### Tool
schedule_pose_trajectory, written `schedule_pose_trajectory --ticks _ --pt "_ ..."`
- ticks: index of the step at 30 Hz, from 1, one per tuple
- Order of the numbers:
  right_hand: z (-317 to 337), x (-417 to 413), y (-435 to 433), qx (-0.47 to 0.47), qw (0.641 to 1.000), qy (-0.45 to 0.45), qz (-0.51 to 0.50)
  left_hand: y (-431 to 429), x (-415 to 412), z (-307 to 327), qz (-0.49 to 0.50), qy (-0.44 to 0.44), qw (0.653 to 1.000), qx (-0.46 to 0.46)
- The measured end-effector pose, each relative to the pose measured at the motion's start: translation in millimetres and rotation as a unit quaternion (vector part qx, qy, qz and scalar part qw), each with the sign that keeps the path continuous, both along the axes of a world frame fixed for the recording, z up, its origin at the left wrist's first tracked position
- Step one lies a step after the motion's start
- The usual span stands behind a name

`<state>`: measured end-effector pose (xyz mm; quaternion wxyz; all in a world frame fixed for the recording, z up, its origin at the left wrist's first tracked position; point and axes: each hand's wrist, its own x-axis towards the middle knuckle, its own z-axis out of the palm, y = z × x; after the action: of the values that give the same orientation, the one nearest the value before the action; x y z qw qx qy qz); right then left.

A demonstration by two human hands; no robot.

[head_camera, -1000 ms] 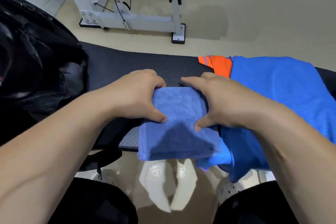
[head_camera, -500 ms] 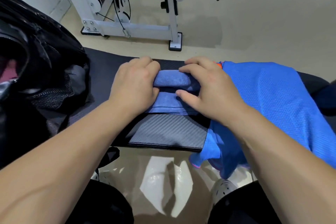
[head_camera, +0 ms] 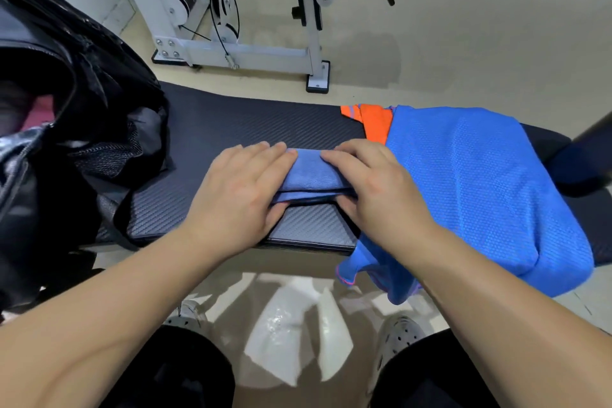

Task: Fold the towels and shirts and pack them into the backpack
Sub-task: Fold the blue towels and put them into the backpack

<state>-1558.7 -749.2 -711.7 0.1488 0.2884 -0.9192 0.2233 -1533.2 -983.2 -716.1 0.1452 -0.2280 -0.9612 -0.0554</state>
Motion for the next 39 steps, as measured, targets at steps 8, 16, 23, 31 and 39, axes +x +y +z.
schedule_pose_trajectory --ticks 8,16,23,31,39 --pt "9 7 12 0.161 0.976 -0.143 0.022 9 13 -12 0.006 -0.006 0.997 -0.07" --pt "17 -5 -24 0.03 0.993 -0.086 -0.076 21 33 -26 0.01 -0.044 0.996 -0.082" --pt "-11 -16 -29 0.121 0.972 -0.163 -0.119 13 39 -28 -0.016 -0.072 0.995 -0.06" --pt "-8 -16 -19 0.1 0.977 -0.18 -0.053 7 -20 28 0.014 -0.053 0.982 0.183" --pt "-5 -27 15 0.045 0.976 -0.206 -0.05 39 -38 -3 -0.019 -0.179 0.981 0.07"
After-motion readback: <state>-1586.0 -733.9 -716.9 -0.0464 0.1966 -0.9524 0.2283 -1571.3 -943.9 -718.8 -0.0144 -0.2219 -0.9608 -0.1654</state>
